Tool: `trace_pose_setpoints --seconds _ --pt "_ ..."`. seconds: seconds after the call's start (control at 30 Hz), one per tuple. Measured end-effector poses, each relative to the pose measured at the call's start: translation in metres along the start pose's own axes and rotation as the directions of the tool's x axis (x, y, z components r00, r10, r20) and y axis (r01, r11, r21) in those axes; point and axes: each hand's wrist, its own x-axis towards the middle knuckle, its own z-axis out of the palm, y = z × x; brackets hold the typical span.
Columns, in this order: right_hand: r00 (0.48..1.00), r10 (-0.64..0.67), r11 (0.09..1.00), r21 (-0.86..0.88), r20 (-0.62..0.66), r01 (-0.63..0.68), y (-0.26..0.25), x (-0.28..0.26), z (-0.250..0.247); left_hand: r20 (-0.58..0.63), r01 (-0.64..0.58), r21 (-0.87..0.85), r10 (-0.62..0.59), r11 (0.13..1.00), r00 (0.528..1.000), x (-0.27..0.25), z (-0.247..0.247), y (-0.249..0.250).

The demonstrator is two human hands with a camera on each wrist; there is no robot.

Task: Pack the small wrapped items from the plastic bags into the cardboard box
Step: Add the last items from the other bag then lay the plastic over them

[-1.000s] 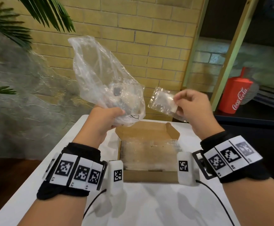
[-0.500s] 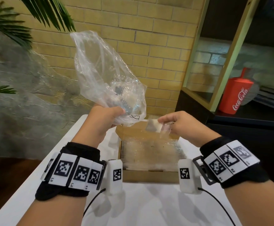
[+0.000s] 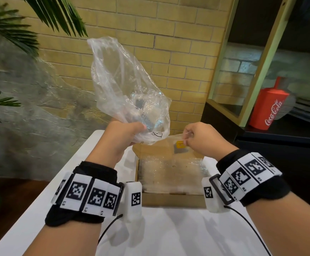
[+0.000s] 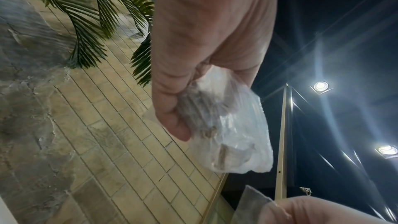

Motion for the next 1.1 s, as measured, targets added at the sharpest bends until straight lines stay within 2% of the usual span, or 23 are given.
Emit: trace_pose_setpoints --seconds 0.23,0.43,0.53,0.67,0.9,1.03,1.1 --pt "0.998 -0.009 0.982 -0.186 0.07 0.022 -0.004 0.006 0.01 -0.004 -0.012 -0.009 0.012 1.0 1.0 0.0 0.0 0.0" --pt "0.975 -0.016 0.991 -0.129 0.223 0.045 -0.001 0.004 0.025 0.004 -0.015 -0.024 0.015 1.0 1.0 -0.001 0.002 0.0" --pt "0.921 0.013 0.963 -0.253 0.389 0.093 0.004 0.0 0.03 -0.001 -0.014 -0.019 0.014 1.0 1.0 0.0 0.0 0.0" --pt "0.828 0.049 0.943 -0.298 0.559 0.146 0.004 -0.011 0.032 -0.001 -0.024 -0.019 0.024 1.0 1.0 0.0 -0.001 0.0" --pt "0.735 0.017 0.942 -0.258 0.678 0.216 0.001 -0.04 0.041 0.032 -0.031 -0.016 0.032 0.999 0.999 -0.001 0.001 0.0" --pt "0.696 0.028 0.935 -0.265 0.717 0.235 0.001 -0.048 0.035 0.061 -0.033 -0.013 0.034 0.999 0.998 -0.002 0.003 -0.001" --pt "0.696 0.021 0.94 -0.252 0.718 0.232 0.001 -0.05 0.036 0.083 -0.038 -0.009 0.039 0.999 0.996 -0.003 0.004 -0.001"
